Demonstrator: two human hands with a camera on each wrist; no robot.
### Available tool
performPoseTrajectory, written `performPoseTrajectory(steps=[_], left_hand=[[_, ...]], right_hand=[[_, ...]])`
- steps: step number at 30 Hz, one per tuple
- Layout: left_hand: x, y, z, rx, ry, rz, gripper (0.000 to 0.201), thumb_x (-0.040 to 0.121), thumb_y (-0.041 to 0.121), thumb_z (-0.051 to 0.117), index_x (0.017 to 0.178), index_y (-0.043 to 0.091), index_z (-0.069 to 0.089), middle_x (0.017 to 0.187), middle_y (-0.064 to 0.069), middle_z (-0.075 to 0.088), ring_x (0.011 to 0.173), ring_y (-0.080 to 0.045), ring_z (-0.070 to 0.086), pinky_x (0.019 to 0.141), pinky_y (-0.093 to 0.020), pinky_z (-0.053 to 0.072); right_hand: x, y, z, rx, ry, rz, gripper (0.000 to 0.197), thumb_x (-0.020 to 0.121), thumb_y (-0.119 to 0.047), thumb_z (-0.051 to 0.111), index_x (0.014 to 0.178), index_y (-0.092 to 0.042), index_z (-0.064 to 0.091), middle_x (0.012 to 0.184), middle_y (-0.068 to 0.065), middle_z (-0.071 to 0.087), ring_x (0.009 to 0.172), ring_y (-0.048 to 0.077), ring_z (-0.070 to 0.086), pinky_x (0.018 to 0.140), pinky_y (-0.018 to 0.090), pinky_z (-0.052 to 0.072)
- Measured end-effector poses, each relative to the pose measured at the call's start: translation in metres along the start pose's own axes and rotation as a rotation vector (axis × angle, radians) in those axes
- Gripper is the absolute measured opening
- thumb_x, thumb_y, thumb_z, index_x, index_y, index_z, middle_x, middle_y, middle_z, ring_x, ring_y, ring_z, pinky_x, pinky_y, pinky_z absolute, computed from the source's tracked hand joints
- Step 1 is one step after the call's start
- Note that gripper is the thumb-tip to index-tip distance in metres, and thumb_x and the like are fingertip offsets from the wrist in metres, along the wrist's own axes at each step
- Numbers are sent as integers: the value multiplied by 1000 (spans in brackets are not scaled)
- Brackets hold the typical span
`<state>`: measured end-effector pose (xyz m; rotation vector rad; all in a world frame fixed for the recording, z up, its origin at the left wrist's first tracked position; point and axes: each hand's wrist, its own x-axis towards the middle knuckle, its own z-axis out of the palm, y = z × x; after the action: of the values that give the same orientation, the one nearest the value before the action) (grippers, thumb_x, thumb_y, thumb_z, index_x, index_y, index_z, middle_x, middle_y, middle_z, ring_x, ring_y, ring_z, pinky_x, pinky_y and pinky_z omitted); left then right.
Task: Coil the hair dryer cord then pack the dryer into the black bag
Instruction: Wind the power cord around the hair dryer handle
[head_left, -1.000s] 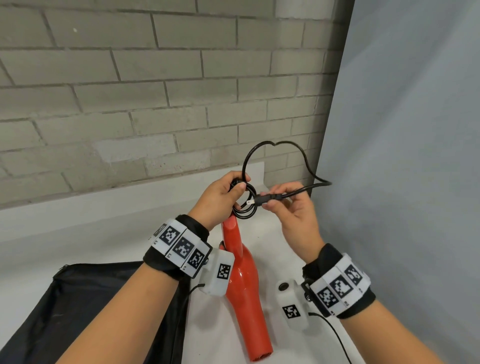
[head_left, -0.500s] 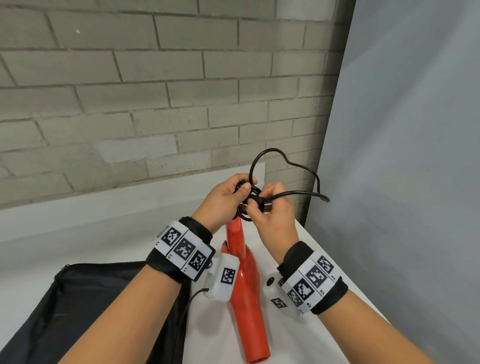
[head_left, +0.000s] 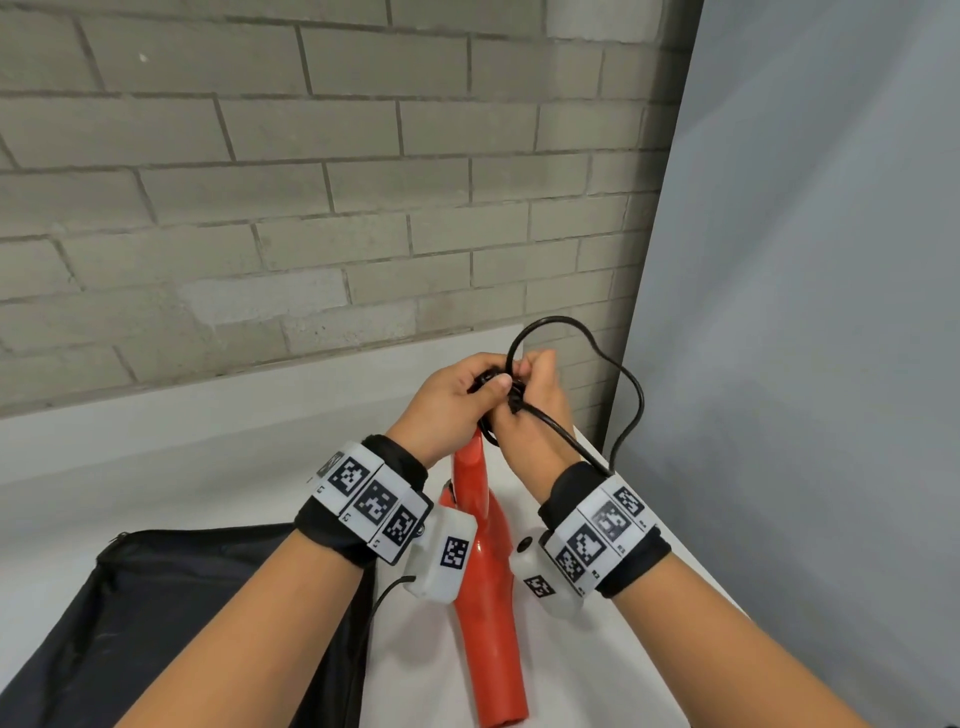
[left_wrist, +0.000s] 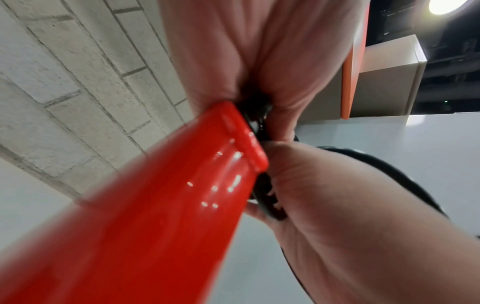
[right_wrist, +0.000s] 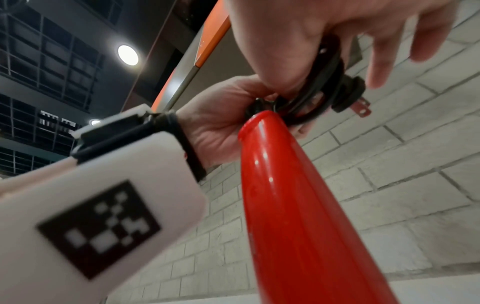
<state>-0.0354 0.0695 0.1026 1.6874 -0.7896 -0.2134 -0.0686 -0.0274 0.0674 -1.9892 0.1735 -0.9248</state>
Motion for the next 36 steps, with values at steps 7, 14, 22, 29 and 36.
performPoseTrajectory(steps=[7, 14, 22, 29, 36], left_hand=[[0, -2, 2, -20, -11, 32, 18, 93, 10, 44, 105, 14, 57, 85, -9, 61, 73, -11, 58, 72, -21, 49], [3, -11, -9, -110, 109, -9, 30, 95, 10, 39, 114, 28, 55, 70, 5, 38, 45, -1, 41, 65, -24, 46], [1, -13, -10, -219, 169, -34, 22, 93, 13, 44, 101, 21, 63, 70, 4, 51, 47, -6, 36, 55, -18, 47], [3, -9, -3, -209, 144, -9, 20, 93, 9, 44, 103, 12, 62, 64, 6, 49, 41, -3, 40, 51, -17, 41], [-1, -9, -7, -197, 98, 20, 30, 96, 8, 35, 86, 22, 59, 60, 10, 48, 48, -8, 31, 53, -24, 32]], right_hand=[[1, 14, -31, 92, -416, -83, 18, 91, -25, 46, 101, -19, 33, 74, -9, 53, 62, -1, 51, 59, 15, 44], [-11, 95, -50, -491, -670, 148, 23, 97, -28, 36, 86, -14, 51, 84, 7, 55, 86, 25, 56, 79, 37, 44], [-16, 96, -35, -769, -797, 251, 38, 91, -29, 47, 129, -27, 43, 127, 4, 54, 119, 25, 49, 103, 40, 38], [-1, 31, -7, 104, -595, 5, 29, 85, 3, 56, 104, -19, 58, 103, -7, 61, 91, -11, 55, 85, 6, 42], [5, 66, 8, -163, -545, 362, 20, 87, -11, 58, 97, 3, 68, 102, 19, 69, 87, 27, 59, 74, 21, 37]])
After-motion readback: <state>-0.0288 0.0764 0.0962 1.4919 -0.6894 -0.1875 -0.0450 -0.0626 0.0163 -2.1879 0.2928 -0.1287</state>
